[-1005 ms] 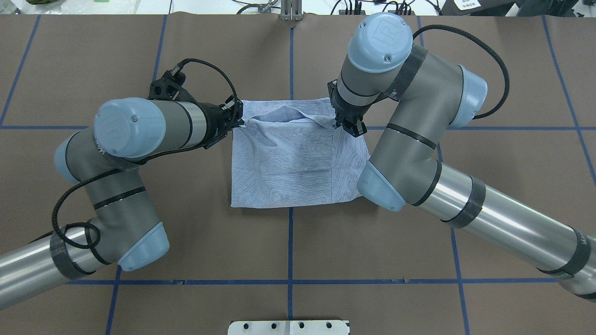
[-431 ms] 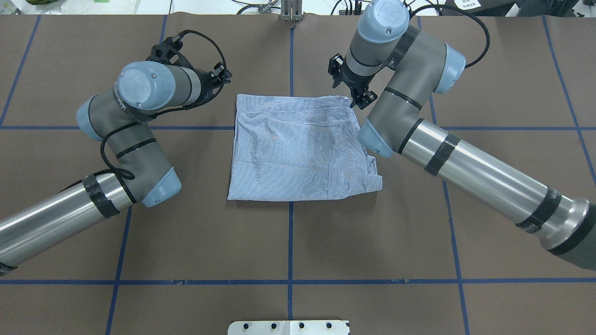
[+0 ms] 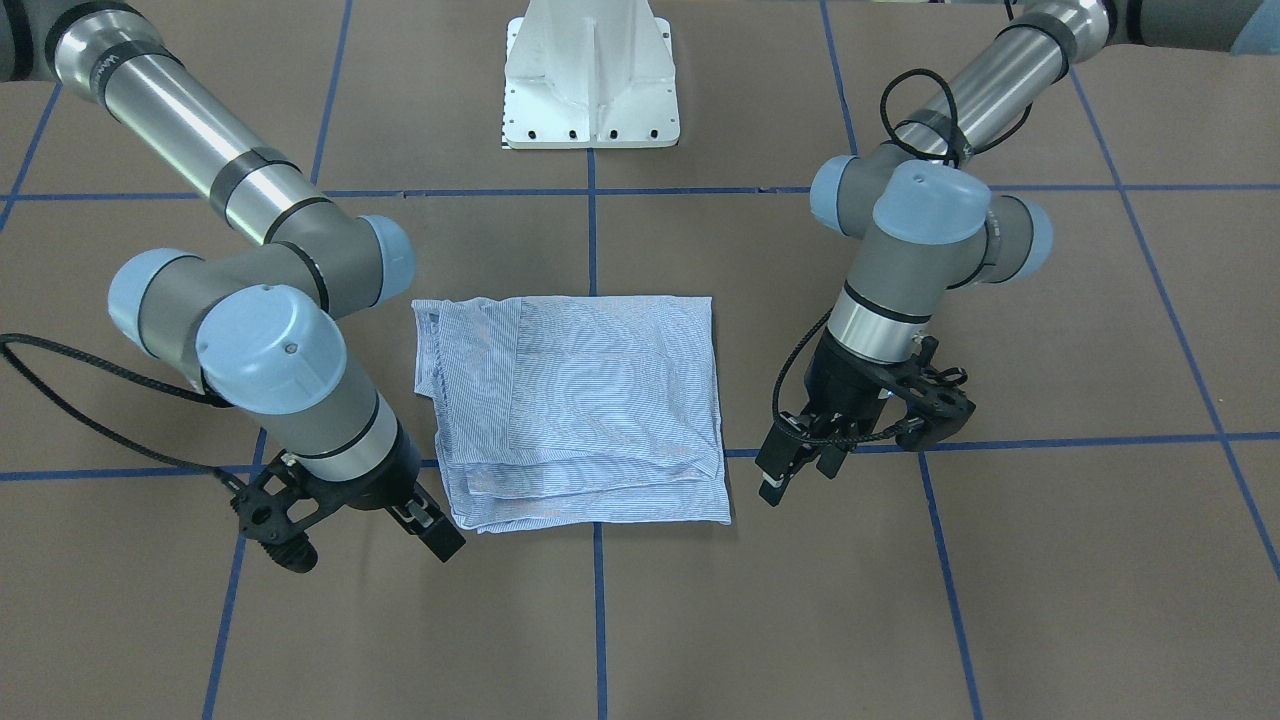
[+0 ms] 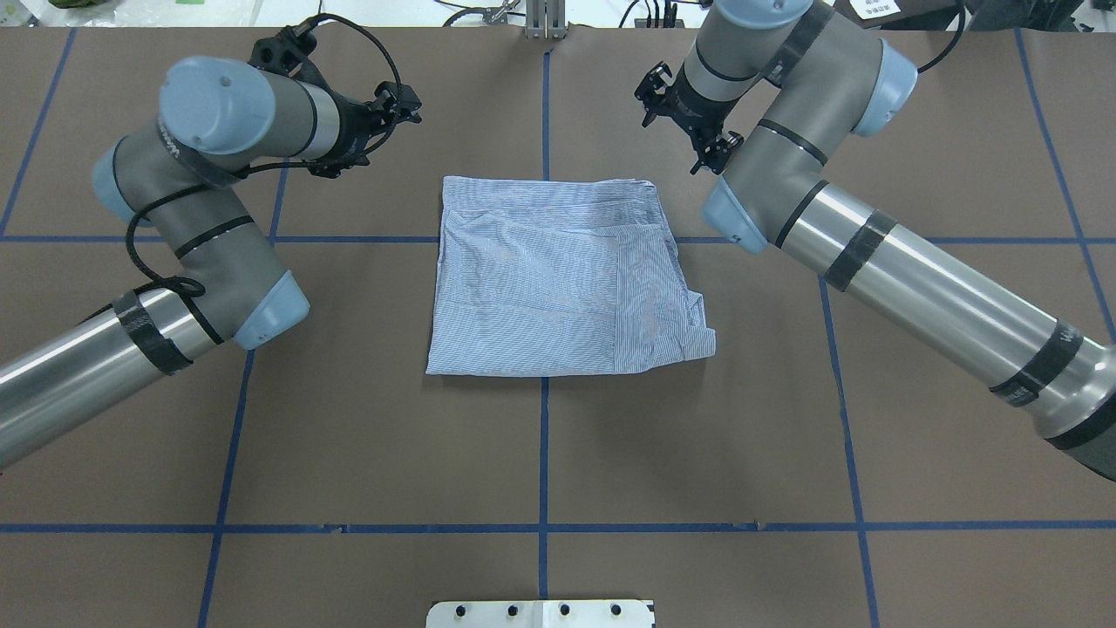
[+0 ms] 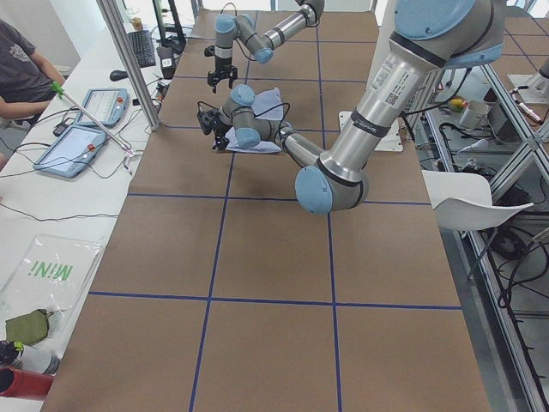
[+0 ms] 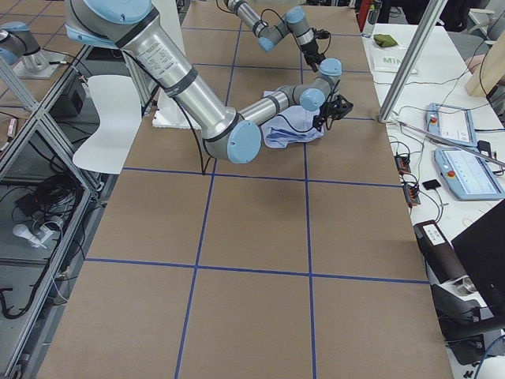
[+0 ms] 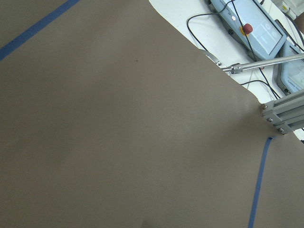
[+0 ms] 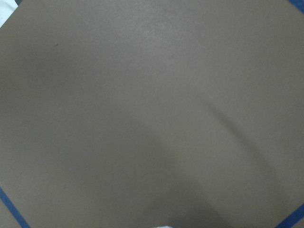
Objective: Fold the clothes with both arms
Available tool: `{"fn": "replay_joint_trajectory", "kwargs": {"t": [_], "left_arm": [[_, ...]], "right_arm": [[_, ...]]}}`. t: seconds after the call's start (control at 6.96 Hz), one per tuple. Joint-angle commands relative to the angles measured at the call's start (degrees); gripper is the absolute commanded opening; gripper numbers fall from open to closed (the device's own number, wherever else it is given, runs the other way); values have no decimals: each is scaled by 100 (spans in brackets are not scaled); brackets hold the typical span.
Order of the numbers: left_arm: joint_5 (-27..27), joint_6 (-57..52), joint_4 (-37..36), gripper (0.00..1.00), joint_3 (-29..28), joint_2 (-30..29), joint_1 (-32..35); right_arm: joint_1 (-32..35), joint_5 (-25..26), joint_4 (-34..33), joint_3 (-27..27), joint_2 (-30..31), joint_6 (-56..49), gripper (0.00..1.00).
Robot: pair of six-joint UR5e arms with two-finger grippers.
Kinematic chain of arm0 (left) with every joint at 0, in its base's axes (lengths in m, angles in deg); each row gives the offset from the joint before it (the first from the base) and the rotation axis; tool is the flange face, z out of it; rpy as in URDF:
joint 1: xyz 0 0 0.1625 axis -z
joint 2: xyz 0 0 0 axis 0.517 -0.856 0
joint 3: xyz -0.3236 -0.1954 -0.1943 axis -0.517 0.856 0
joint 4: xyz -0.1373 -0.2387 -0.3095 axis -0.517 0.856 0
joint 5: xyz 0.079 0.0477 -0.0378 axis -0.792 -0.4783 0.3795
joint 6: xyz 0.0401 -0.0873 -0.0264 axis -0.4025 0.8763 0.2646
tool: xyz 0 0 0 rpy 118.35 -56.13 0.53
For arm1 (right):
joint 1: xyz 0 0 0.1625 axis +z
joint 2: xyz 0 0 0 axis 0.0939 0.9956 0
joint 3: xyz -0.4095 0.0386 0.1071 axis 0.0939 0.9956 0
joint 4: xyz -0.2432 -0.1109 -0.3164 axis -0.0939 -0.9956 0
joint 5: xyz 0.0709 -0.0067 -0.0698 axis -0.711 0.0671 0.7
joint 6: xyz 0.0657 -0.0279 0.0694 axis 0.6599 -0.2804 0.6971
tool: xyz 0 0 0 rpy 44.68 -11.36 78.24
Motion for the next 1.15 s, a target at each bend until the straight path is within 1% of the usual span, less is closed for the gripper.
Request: {"fn": "replay_joint_trajectory", "kwargs": {"t": [0.0,0.14,0.29,0.43,0.57,0.72,0.86,1.01], "left_arm": [[504,-1626,-43,100,813,652,388],[880,-2427,-43,100,1034,1081,651],[1301,-3384,-43,100,1141,1390,1019],[1915,-4594,-43,100,1151,1750,1563],[2086,-5763,-200,100,1046,2006,2029],[2088,-7333,-541,100,1028,2331,2443],[2088,-8262,-1119,100,906,2343,2856],[2175,-9054,-1342,100,800,2438,3217]], "right_arm": [[598,-456,-36,-537,739,-1866,100],[1010,-754,-37,-861,1204,-2850,100],[1432,-905,-37,-1221,1843,-4261,100],[1715,-959,-54,-1442,2372,-5389,100],[1953,-977,-54,-1610,2899,-6287,100],[2216,-1055,-98,-1811,3366,-6818,100],[2462,-1326,-150,-1996,3684,-7154,100],[2613,-1459,-586,-1998,3782,-7741,100]]}}
